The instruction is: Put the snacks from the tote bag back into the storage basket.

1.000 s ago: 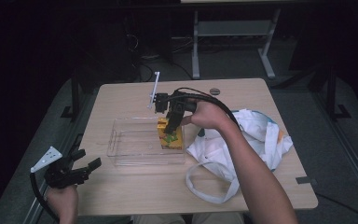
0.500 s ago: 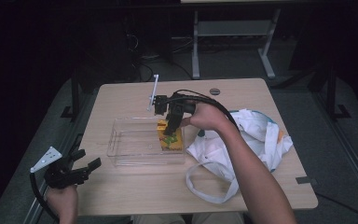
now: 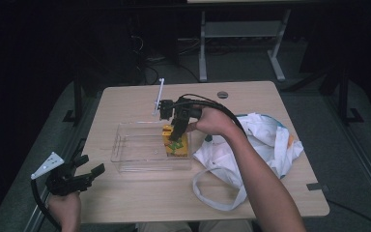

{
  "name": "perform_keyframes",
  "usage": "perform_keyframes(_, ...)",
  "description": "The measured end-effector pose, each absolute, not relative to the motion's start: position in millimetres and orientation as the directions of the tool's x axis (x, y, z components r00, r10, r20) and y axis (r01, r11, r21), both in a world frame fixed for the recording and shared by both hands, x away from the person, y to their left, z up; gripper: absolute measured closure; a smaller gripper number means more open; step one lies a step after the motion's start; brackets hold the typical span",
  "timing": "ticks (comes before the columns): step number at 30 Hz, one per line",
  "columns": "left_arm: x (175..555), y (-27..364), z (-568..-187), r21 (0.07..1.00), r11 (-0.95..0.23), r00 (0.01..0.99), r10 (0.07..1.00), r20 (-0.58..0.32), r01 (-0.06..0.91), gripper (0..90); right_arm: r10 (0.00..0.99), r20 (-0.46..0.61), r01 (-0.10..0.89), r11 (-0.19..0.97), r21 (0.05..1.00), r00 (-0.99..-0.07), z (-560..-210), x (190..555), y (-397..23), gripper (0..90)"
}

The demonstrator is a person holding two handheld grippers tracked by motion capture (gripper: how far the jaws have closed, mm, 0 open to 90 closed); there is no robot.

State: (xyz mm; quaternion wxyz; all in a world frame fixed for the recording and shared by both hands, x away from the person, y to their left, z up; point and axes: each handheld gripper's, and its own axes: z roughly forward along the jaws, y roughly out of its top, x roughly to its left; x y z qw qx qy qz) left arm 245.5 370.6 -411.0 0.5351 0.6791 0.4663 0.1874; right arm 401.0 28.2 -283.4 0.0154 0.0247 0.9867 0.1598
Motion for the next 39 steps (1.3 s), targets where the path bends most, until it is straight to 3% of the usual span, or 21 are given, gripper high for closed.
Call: perform_keyframes(39, 247, 368, -413, 0.895, -0.006, 0.496, 0.834, -0.242, 0.447, 12.5, 0.051, -0.021, 0.042, 0.95, 0.309, -0.998, -306, 404, 25, 51.9)
